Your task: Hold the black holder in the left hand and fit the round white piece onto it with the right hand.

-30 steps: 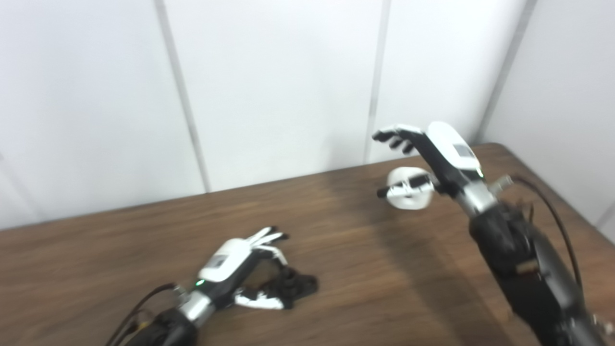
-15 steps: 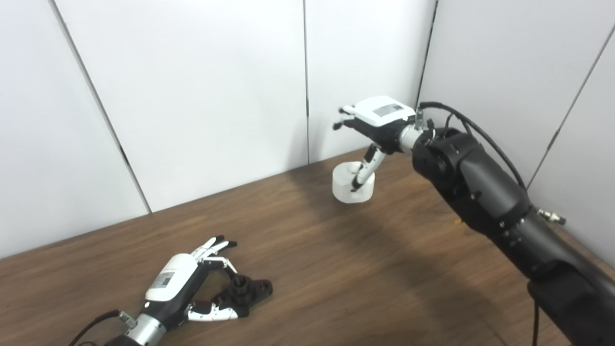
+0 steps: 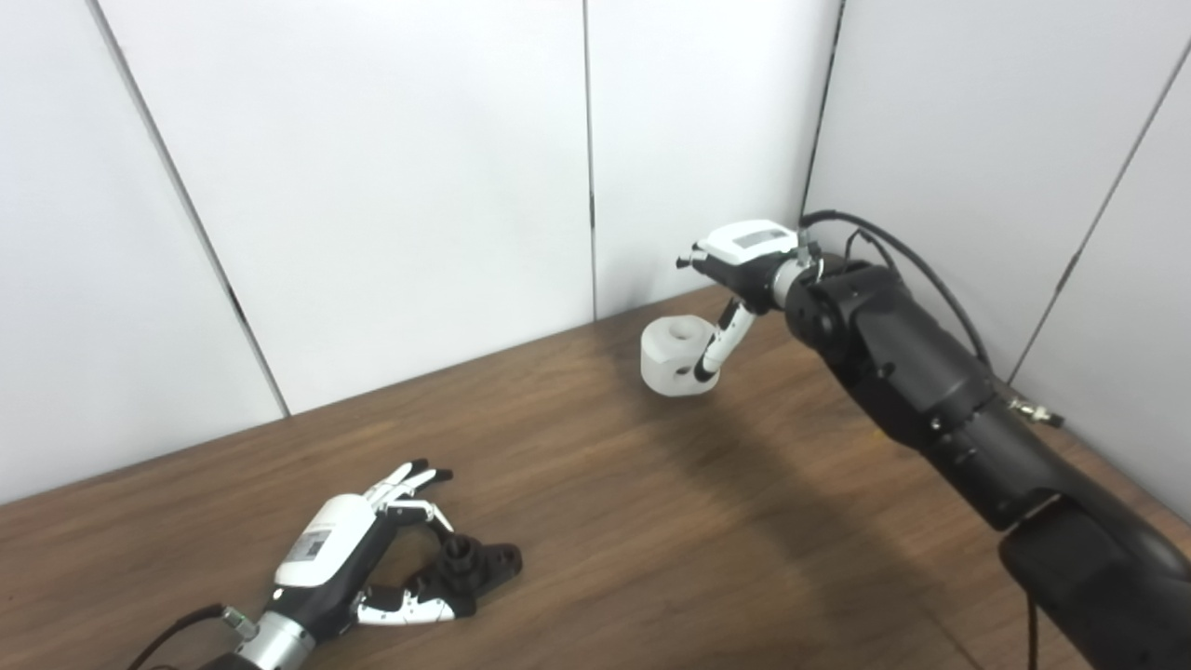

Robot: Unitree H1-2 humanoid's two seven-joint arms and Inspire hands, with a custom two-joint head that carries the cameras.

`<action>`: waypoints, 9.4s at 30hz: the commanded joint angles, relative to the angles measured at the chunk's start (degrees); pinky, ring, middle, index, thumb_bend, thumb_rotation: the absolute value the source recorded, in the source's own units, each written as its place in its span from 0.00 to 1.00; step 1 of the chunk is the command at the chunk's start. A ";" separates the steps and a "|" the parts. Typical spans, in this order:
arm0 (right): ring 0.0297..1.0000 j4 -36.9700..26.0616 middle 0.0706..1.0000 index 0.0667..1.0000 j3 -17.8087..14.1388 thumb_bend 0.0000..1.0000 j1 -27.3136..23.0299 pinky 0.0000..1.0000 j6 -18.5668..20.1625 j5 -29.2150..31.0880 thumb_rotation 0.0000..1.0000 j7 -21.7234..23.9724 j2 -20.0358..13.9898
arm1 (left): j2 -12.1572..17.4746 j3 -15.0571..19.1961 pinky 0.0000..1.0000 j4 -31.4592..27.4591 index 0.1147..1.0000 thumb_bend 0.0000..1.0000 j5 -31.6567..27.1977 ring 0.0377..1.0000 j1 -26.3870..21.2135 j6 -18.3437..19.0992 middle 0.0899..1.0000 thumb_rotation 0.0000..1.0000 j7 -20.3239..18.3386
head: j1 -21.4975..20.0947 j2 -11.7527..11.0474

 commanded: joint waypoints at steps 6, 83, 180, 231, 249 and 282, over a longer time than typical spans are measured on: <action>1.00 2.18 0.99 0.94 0.70 1.00 -4.27 0.95 0.92 -0.24 0.43 -2.43 1.20 | 4.24 -1.43 0.94 4.59 0.42 0.52 1.68 0.98 6.36 0.70 0.90 0.07 -1.32 | 0.30 0.44; 0.80 9.00 0.79 0.63 4.92 0.89 -3.87 0.75 -2.49 1.74 0.25 -18.41 2.27 | 4.91 1.50 0.92 0.36 0.42 0.52 1.11 0.98 8.21 0.71 0.91 0.07 -6.05 | 1.99 3.49; 0.81 8.06 0.72 0.45 3.56 0.53 -1.45 0.77 -0.78 1.38 0.14 -19.36 1.65 | 5.70 1.93 0.89 -1.33 0.42 0.52 1.26 0.96 8.82 0.71 0.90 0.07 -7.11 | 2.34 6.47; 0.76 -16.28 0.70 0.44 1.35 0.53 -1.86 0.72 -8.55 12.85 0.15 -7.92 3.79 | -2.13 5.78 0.91 -5.62 0.42 0.52 6.99 0.98 8.94 7.64 0.91 0.07 -11.33 | 23.63 10.59; 0.76 -21.29 0.70 0.44 3.05 0.53 -1.59 0.70 -10.99 13.46 0.15 -3.25 7.78 | -3.76 6.09 0.93 -5.07 0.42 0.52 6.48 0.99 8.04 9.04 0.92 0.08 -11.84 | 26.92 11.79; 0.77 -23.97 0.70 0.44 5.67 0.53 -0.64 0.72 -11.82 16.25 0.15 1.49 12.70 | -4.01 6.41 0.92 -5.94 0.42 0.52 6.19 0.98 8.00 9.73 0.92 0.08 -12.50 | 28.02 13.32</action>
